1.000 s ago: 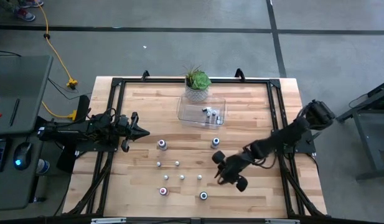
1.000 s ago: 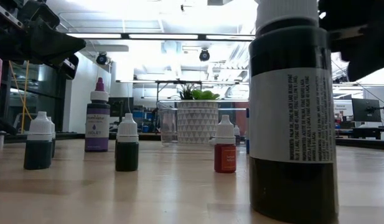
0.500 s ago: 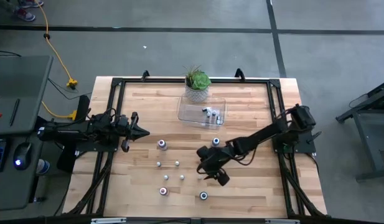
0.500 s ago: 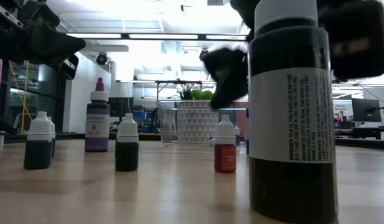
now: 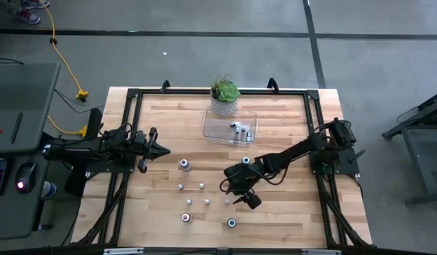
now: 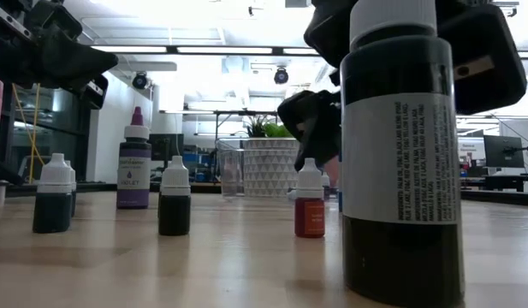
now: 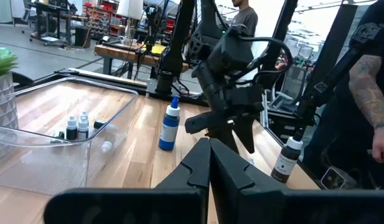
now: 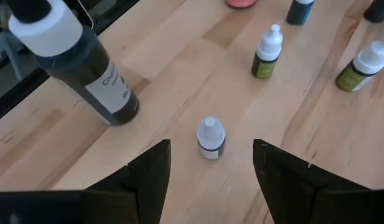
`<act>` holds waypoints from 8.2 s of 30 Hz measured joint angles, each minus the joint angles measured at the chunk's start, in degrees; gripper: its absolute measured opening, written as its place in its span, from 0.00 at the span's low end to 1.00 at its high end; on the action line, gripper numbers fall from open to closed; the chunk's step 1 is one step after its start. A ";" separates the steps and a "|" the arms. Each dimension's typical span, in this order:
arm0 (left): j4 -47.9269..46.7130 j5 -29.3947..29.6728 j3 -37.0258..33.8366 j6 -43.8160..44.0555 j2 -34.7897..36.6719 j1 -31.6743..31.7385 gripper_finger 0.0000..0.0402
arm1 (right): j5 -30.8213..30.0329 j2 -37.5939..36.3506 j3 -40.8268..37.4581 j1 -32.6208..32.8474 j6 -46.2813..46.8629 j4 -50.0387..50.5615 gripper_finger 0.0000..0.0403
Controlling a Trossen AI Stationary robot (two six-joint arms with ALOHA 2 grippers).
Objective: Pick & Place food coloring
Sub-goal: Put the small red food coloring bottle into the bin, then put the small black food coloring bottle into the bin
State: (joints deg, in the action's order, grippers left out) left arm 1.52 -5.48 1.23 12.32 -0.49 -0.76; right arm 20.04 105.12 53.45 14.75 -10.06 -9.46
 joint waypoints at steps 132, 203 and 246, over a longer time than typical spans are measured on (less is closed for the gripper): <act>0.00 0.00 0.00 0.00 -0.02 0.00 0.00 | -19.50 -1.75 7.10 -33.63 16.08 12.20 0.19; 0.00 0.01 -0.01 0.00 -0.02 0.00 0.00 | -18.52 32.42 78.79 -6.54 -21.91 53.05 0.51; -0.04 0.04 0.00 0.00 0.00 0.01 0.00 | -15.70 43.19 78.77 -4.91 -27.26 41.79 0.51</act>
State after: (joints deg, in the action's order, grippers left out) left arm 1.48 -5.43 1.23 12.32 -0.49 -0.75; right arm 4.34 148.31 132.22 9.84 -37.32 32.33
